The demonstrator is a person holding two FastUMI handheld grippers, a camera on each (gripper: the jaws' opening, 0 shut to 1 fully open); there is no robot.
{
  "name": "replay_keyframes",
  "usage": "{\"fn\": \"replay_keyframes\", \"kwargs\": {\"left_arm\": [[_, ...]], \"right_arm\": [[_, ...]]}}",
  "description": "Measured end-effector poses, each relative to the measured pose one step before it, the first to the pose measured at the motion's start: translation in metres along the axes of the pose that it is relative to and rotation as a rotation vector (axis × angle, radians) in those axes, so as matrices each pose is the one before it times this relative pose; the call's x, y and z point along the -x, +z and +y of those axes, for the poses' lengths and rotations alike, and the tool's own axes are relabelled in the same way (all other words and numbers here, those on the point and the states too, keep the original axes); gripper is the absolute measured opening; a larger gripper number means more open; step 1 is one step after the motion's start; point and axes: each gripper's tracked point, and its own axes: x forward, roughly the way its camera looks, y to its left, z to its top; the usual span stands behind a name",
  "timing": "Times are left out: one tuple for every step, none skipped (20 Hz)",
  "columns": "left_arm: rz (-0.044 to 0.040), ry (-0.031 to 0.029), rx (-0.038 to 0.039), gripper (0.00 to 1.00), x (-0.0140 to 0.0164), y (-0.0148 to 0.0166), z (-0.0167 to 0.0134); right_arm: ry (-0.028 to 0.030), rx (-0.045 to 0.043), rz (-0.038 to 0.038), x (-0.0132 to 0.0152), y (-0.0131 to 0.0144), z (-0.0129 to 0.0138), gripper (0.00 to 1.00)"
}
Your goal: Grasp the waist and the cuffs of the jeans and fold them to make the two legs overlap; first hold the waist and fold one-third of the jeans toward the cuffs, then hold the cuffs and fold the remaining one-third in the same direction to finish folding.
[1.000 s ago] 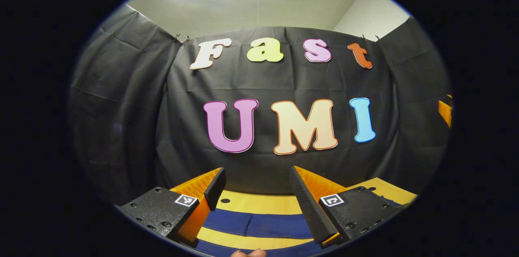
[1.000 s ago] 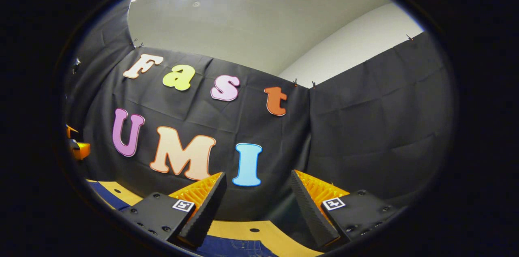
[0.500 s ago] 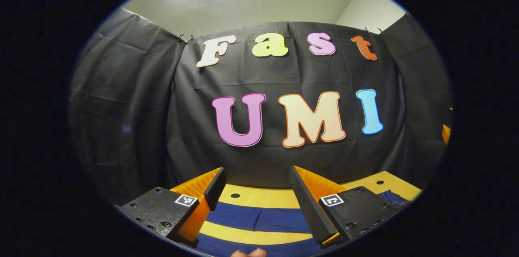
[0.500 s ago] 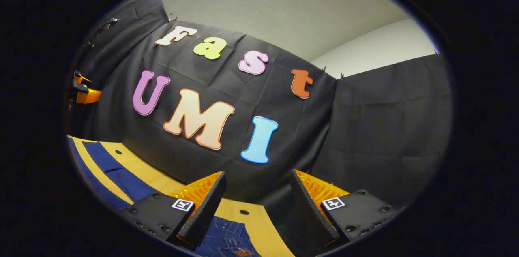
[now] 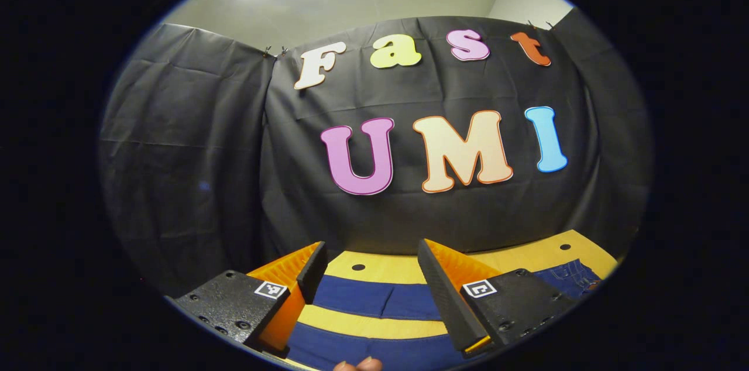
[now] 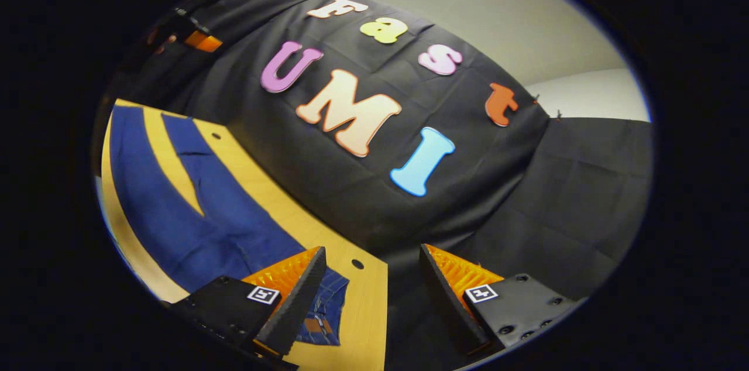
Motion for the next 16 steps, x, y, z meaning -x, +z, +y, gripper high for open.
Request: {"fn": "replay_keyframes", "kwargs": {"left_arm": [[0.01651,0.01066,-0.00244,0.93,0.00341,-0.00668,-0.00245],[0.01872,0.00692,-0.00086,0.93,0.00482,-0.00827,-0.00312],[0.01264,0.00093,0.00067,0.94,0.00468,-0.00495,-0.00251],[0.00418,0.00029,-0.00345,0.94,0.00419,-0.00261,-0.00205],[-0.00383,0.00376,-0.00896,0.93,0.0027,-0.00159,0.00015],[-0.00437,0.00522,-0.01511,0.93,0.00206,-0.00282,0.00059],[0.00058,0.00788,-0.01818,0.93,0.00154,-0.00561,0.00151],[0.01162,0.00895,-0.01638,0.93,0.00148,-0.0063,0.00206],[0.01481,0.00749,-0.00902,0.93,0.00346,-0.00668,0.00222],[0.01304,0.00844,0.00248,0.93,0.00273,-0.00447,0.002],[0.01332,0.01026,0.00926,0.93,0.00247,-0.00355,0.0019],[0.0152,0.00766,0.01327,0.93,0.00031,-0.00392,0.00154],[0.01648,0.00651,0.01154,0.93,0.00169,-0.00553,0.00144],[0.01233,0.00817,0.00742,0.93,0.00018,-0.00259,0.0019],[0.00772,0.00902,0.00213,0.94,0.00089,-0.00163,0.00238],[0.00218,0.00965,-0.003,0.94,0.00108,-0.00062,0.00323]], "right_arm": [[0.03088,0.00785,0.02344,-0.00245,-0.01369,0.00321,0.99],[0.02599,0.01431,0.01768,-0.00178,-0.01138,0.00239,0.99],[0.02314,0.0291,0.01136,-0.00045,-0.01188,0.00368,0.99],[0.02366,0.04227,0.00854,-0.00085,-0.01093,0.00419,0.99],[0.03307,0.04288,0.00704,-0.00056,-0.00964,0.00857,0.99],[0.03656,0.0349,0.0132,-0.00125,-0.01047,0.01008,0.99],[0.03752,0.0277,0.01634,-0.00056,-0.0135,0.01053,0.99],[0.03622,0.02649,0.02144,-0.00055,-0.01204,0.01291,0.99],[0.03645,0.03264,0.01822,0.0006,-0.01187,0.01486,0.99],[0.03336,0.03834,0.01292,0.00206,-0.0086,0.01267,0.96],[0.03669,0.03963,0.01169,-0.00049,-0.00884,0.01021,0.99],[0.04174,0.03708,0.01563,-0.00375,-0.0086,0.01188,0.99],[0.04266,0.0304,0.0158,-0.0095,-0.00879,0.01439,1.0],[0.04612,0.01816,0.02663,-0.00765,-0.00626,0.01118,0.99],[0.03733,0.00644,0.02044,-0.00594,-0.0065,0.00538,0.99],[0.0217,0.00839,0.0096,-0.00462,-0.00023,0.00176,0.99]]}}
